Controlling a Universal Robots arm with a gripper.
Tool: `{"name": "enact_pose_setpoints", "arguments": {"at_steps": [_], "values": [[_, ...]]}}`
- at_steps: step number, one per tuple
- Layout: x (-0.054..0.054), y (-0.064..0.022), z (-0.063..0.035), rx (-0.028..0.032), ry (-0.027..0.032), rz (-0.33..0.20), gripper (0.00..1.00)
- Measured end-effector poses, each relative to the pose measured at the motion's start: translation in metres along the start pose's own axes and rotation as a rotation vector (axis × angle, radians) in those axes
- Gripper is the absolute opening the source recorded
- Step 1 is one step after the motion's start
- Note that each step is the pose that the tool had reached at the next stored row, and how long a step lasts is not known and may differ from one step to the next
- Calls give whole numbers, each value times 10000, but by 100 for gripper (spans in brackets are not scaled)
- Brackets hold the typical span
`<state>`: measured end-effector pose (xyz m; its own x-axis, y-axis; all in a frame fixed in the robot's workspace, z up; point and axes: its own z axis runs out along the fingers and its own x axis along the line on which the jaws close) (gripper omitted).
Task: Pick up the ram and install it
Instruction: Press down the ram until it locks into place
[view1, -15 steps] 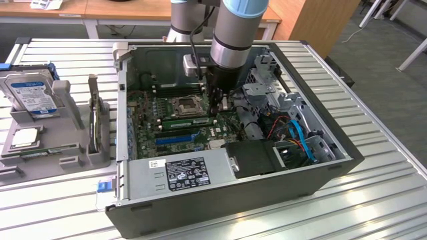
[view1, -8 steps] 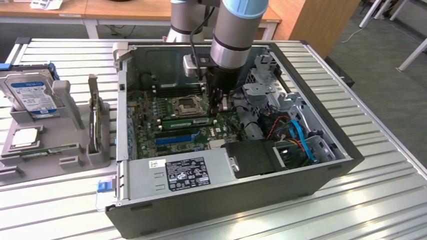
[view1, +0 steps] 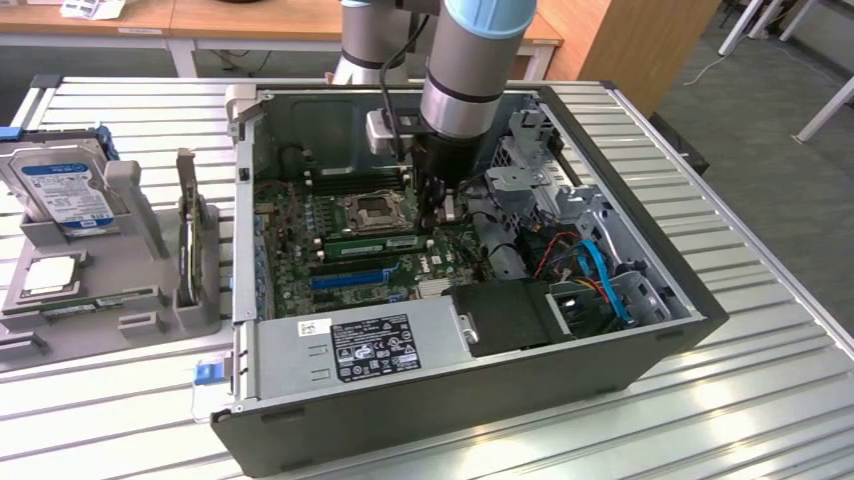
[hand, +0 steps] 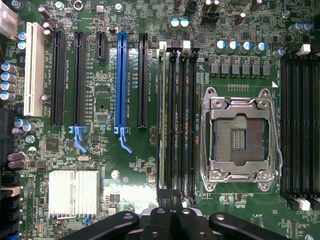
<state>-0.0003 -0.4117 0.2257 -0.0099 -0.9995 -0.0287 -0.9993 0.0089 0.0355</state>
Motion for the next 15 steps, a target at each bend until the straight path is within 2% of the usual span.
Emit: {"name": "enact_pose_setpoints", "arguments": {"at_steps": [15], "values": [[1,0,12,-1,2,0,10]]}}
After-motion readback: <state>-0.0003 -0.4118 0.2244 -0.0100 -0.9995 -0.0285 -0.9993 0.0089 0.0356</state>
